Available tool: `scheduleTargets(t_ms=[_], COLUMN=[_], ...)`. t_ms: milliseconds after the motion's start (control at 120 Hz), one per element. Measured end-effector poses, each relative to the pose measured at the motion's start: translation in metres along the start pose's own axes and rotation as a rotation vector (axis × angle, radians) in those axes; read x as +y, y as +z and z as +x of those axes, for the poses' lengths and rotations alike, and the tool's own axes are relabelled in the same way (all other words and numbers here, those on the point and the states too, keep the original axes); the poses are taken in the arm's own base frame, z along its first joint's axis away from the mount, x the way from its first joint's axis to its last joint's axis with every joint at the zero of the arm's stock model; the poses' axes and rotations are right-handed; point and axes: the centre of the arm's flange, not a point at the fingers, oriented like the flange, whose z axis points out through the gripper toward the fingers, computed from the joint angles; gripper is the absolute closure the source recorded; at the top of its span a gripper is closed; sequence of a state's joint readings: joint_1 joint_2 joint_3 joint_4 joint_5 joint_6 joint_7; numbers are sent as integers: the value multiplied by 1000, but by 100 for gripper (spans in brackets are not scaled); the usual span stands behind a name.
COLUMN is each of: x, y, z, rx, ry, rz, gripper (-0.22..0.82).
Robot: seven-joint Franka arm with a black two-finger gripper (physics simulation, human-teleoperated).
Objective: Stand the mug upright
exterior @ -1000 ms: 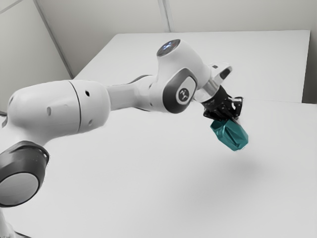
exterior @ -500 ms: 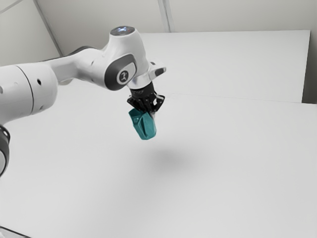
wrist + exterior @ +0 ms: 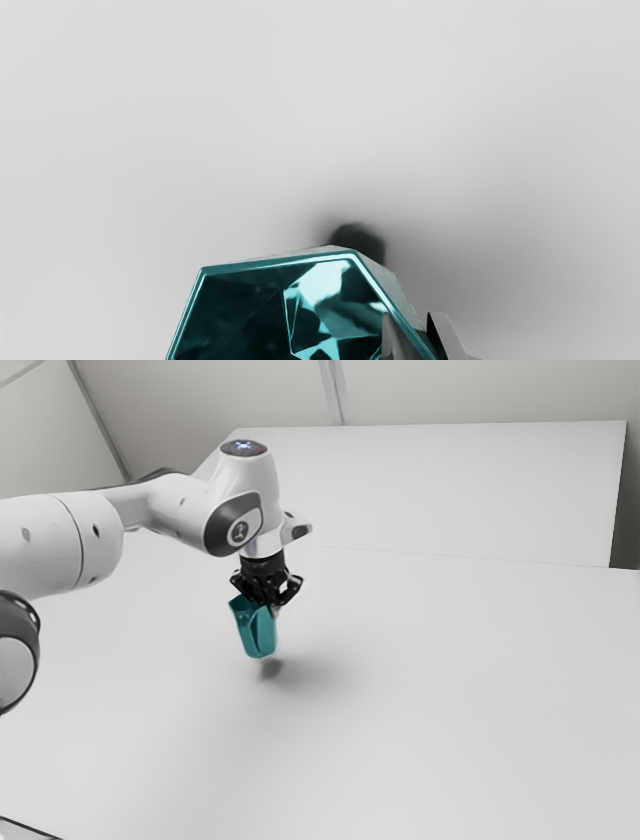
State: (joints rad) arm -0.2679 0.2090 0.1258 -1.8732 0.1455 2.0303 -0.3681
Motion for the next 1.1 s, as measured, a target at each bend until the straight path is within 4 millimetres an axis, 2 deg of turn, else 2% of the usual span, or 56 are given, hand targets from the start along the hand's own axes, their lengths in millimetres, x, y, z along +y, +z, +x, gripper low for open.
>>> scheduleTargets(t_ms=[133,267,458,792,833,1000,1100], x=[-12,-10,-2,1,2,4,4], y=[13,24,26,45,45,44,44], z=[15,20,14,11,10,10,10], rx=[19,25,7,-53,-55,-65,-69], ry=[-29,-32,-30,-46,-47,-59,-65], rz=[-9,-14,-18,3,2,-19,-30], gripper=[78,78,78,77,73,42,29])
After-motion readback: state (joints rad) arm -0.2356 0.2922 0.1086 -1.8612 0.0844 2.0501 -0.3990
